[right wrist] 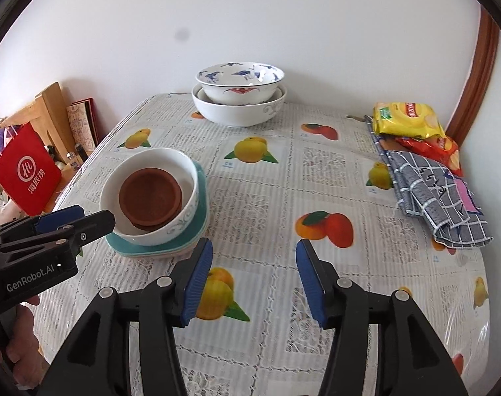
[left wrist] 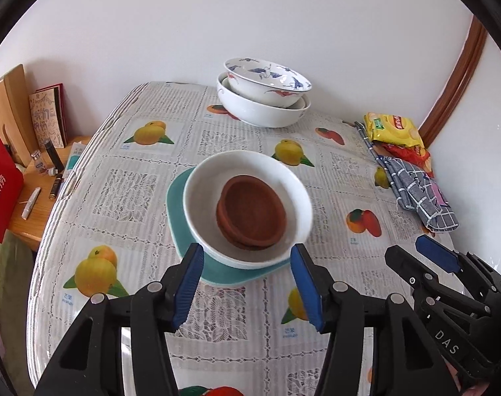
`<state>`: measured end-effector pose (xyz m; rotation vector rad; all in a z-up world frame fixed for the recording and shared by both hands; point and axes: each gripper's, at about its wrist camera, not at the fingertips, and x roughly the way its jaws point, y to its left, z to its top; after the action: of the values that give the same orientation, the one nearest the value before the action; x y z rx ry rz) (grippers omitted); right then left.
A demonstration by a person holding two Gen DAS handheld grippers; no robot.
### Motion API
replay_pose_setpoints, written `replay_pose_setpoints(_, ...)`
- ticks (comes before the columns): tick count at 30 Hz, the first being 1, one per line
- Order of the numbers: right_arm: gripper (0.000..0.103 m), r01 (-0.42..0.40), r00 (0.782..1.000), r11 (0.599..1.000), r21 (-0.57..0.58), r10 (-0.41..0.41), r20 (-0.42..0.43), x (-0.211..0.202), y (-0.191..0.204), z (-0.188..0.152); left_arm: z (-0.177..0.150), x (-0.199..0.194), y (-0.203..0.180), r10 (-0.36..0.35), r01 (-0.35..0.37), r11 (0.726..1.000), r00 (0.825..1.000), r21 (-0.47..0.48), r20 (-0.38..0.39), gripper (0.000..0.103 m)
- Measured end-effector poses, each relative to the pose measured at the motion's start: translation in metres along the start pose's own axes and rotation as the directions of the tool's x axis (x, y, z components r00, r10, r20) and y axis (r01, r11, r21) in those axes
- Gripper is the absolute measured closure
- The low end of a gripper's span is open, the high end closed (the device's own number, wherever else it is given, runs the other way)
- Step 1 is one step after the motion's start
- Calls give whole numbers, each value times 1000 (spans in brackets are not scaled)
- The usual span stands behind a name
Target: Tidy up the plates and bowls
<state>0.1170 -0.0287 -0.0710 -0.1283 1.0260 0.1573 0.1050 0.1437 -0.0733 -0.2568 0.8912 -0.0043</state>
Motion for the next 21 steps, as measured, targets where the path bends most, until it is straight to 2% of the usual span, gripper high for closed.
replay_pose_setpoints(3, 51, 15, 1000, 999, 52, -15, 0, -15, -20, -9, -7, -13, -19, 1, -1, 1000, 1000, 26, 22, 49)
replay_pose_setpoints(6, 50, 33, 999, 995, 92, -36, 21, -33, -40, -19, -14, -26, -38, 14, -18, 997, 998, 69, 57, 42)
replay_pose_setpoints(8, 34, 35, 999, 993, 112, -38, 26, -44, -53, -25, -18, -35, -49, 22, -29, 996, 996, 90, 82, 41)
replay_pose_setpoints(9, 30, 35, 999, 992, 123, -39, 38, -51, -60, -28, -20, -39, -54, 25, -34, 995, 995, 92, 95, 40)
replay_pose_setpoints(14, 12, 68, 993, 989, 135, -79, 84, -84, -81, -41, -32, -58, -79, 30, -48, 992, 987, 112, 159, 19)
replay_pose_setpoints(16, 11, 110, 987, 987, 115, -122, 103, -95, -83, -46, -36, -62, -87, 26, -46, 991, 986, 122, 165, 12)
replay_pose_setpoints(18, 10, 135, 983, 985, 106, -147, 113, -103, -85, -51, -40, -65, -93, 23, -43, 992, 987, 119, 160, 11)
replay_pose_setpoints(21, 9, 129, 984, 984, 121, -142, 109, -109, -90, -58, -46, -67, -101, 4, -23, 991, 990, 129, 143, 10)
